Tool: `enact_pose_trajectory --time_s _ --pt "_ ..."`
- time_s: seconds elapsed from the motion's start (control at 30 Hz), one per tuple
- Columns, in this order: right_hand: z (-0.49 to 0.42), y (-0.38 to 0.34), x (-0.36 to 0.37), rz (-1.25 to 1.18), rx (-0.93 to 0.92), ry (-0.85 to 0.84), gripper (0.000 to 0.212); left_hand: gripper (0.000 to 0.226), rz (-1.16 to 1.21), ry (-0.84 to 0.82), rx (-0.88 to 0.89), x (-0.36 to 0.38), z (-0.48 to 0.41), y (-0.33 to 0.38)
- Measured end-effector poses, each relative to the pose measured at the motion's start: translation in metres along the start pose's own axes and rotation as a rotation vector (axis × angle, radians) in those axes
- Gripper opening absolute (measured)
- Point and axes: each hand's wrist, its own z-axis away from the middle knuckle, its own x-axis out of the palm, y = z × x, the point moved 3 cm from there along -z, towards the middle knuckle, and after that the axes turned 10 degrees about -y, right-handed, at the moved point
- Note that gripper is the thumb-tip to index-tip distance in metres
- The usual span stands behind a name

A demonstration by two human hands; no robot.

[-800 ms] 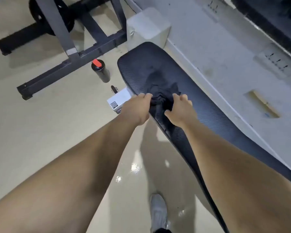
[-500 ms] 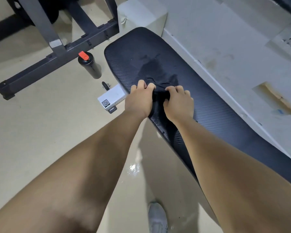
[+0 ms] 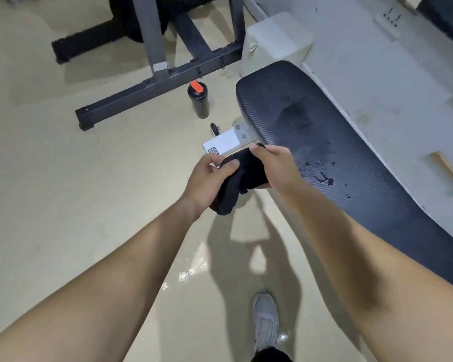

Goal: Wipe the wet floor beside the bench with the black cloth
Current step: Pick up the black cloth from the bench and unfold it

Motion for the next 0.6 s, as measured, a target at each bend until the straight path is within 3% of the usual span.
enact_pose_trajectory --time_s 0.13,0.27,0.37,0.5,0.6 --pt "0.021 0.0 0.074 0.036 0.109 -0.199 0.038 0.043 -0.091 0.046 -0.044 -0.061 0.062 -0.029" --pt "0.04 0.021 0.15 0.054 0.153 -0.324 0.035 0.023 -0.162 0.186 -0.016 -0.129 0.109 -0.079" --pt "0.055 0.05 0.208 0.075 0.226 -0.367 0.045 0.014 -0.223 0.25 -0.021 -0.172 0.141 -0.124" --pt "0.074 0.094 0.269 0.36 0.21 -0.382 0.014 0.016 -0.046 0.318 -0.097 -0.218 0.182 -0.196" --pt "0.086 0.141 0.298 0.537 0.161 -0.389 0.014 0.026 0.091 0.201 -0.307 -0.238 0.21 -0.26"
